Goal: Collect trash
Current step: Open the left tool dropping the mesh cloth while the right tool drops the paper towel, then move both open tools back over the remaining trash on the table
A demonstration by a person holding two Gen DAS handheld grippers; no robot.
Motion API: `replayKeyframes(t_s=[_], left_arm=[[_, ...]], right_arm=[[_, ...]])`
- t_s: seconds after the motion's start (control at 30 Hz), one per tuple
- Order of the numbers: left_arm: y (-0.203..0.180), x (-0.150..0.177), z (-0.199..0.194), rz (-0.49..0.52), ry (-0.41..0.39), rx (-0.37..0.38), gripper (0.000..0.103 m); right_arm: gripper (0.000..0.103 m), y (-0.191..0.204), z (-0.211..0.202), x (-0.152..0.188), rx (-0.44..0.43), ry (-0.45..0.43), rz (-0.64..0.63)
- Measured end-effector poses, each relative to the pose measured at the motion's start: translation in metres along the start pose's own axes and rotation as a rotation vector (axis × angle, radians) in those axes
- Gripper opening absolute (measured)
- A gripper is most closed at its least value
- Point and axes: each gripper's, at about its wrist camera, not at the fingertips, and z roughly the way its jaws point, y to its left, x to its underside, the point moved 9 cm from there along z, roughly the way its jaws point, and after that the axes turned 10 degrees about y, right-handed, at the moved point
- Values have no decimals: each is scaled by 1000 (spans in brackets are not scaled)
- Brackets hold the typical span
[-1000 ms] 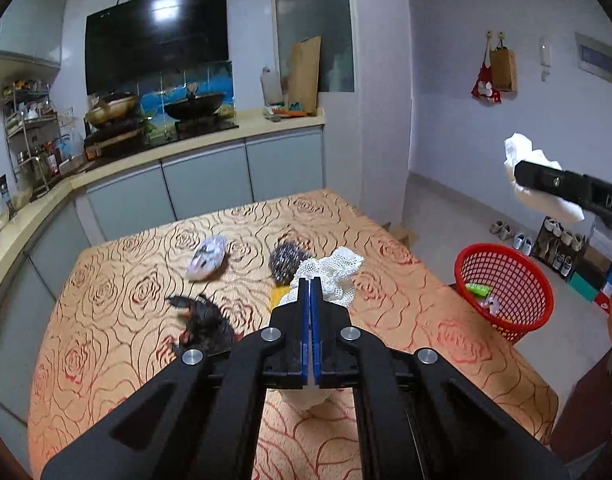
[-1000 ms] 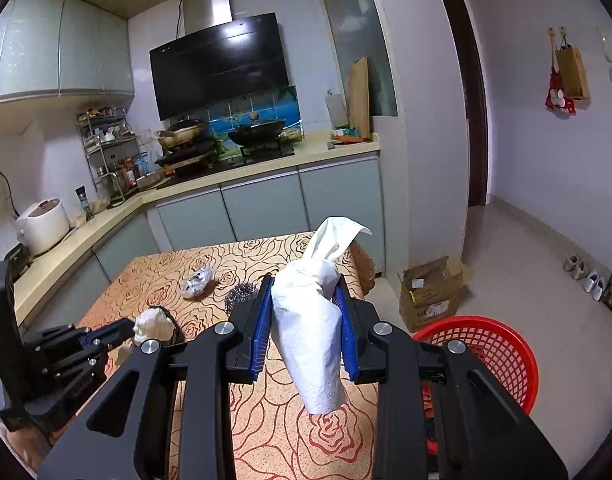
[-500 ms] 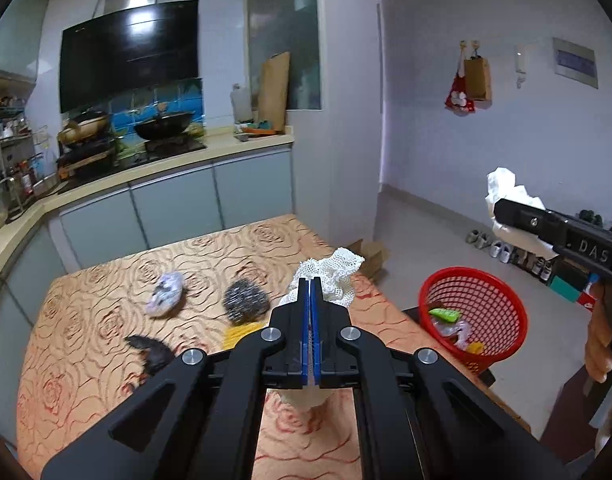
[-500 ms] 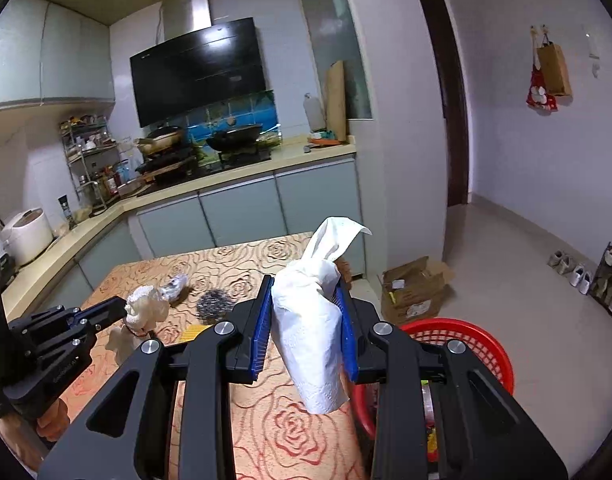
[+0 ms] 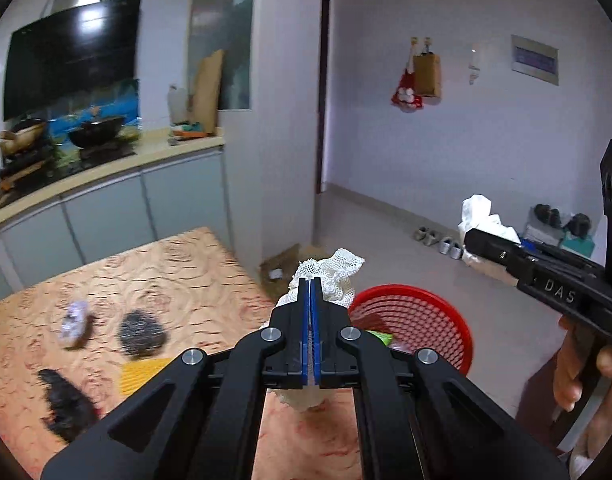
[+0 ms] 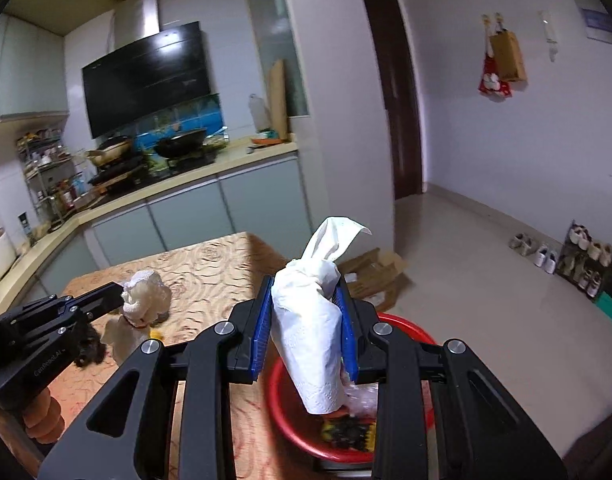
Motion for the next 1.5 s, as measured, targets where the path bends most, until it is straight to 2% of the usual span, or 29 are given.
replayKeyframes(t_s=[0.17, 0.3, 0.63, 0.87, 0.97, 1.03, 1.07, 1.13, 1.2, 1.5], left_arm=[[-30, -5, 31, 1, 31, 90, 1], [-51, -8, 55, 15, 52, 129, 1], [-76, 5, 108, 6, 130, 175, 1], [-77, 9, 120, -13, 154, 183, 1], [-75, 9, 120, -16, 154, 184, 8], [-72, 9, 119, -24, 152, 184, 21], [-69, 8, 117, -30, 145, 180, 24], [-66, 6, 112, -36, 131, 173, 35], [-59, 3, 107, -47, 115, 162, 41], [-38, -1, 88, -68, 79, 110, 49]], right_arm=[[29, -23, 7, 7, 29, 19, 34], [29, -38, 17, 16, 56, 47, 52], [30, -58, 52, 44, 84, 149, 61], [33, -56, 72, 58, 63, 214, 51], [39, -53, 79, 64, 50, 237, 50], [46, -52, 81, 66, 43, 242, 59], [49, -53, 80, 65, 42, 240, 63], [52, -53, 78, 64, 48, 230, 68], [54, -54, 76, 62, 51, 221, 75], [54, -48, 59, 51, 68, 168, 62]])
